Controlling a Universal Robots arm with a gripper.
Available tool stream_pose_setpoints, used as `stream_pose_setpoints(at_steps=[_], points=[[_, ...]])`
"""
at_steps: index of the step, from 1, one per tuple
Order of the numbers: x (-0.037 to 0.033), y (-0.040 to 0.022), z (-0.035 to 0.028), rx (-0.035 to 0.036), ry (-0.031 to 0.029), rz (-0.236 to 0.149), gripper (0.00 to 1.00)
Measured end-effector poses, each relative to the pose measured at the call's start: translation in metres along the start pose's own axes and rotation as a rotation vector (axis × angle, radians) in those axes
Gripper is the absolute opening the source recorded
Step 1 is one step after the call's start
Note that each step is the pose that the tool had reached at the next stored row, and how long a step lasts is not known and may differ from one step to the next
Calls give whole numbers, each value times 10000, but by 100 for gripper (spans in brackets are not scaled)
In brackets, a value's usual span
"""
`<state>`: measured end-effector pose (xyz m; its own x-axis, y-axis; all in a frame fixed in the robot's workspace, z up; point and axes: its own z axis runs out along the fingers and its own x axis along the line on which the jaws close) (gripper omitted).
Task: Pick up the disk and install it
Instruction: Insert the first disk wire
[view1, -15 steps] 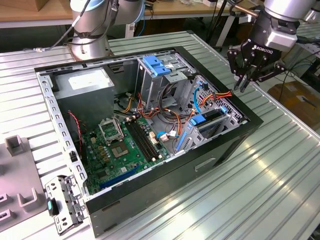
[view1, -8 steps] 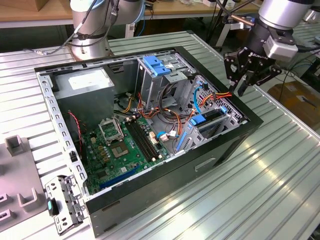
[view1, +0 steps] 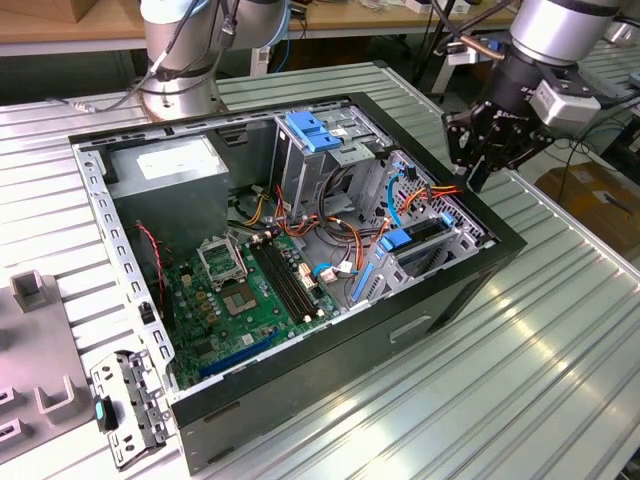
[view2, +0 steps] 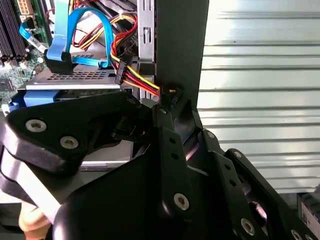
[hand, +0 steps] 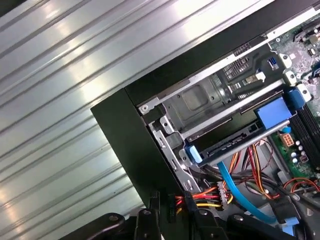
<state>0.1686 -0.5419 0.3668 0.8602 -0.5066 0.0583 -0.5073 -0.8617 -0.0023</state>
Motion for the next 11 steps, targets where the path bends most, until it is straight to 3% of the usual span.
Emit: stream_pose_setpoints(at_steps=[1,2,6,11], points=[[3,-2,9,-2,2,-1,31],[1,-12,-68,-13,8,-1,17],[-6,-10,-76,-15,8,-3,16],[-160,81,-87,-16,10,-2,16]])
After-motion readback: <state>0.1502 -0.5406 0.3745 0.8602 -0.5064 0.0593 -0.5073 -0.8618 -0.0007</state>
